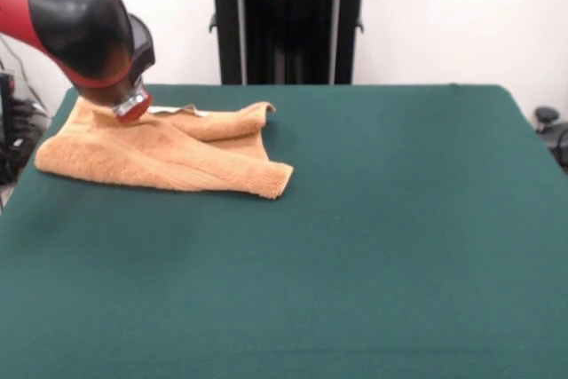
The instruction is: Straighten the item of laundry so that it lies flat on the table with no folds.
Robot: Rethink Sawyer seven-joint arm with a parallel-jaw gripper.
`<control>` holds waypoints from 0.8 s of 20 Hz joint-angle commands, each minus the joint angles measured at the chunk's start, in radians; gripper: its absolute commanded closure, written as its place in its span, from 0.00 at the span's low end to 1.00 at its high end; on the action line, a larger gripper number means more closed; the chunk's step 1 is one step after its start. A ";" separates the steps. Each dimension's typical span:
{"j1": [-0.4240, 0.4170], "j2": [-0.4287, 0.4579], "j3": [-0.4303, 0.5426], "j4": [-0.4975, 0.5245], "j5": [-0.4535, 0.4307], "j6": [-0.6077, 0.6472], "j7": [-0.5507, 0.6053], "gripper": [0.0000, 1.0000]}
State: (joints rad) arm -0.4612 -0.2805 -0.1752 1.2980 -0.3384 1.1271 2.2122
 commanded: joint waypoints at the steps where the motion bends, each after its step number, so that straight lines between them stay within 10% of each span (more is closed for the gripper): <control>1: 0.009 0.008 0.145 -0.004 0.014 -0.019 -0.113 0.00; 16: -0.024 -0.029 0.196 0.061 -0.092 -0.273 -0.162 0.00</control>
State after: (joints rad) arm -0.4915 -0.3045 -0.1220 1.3132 -0.3902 0.9904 2.2122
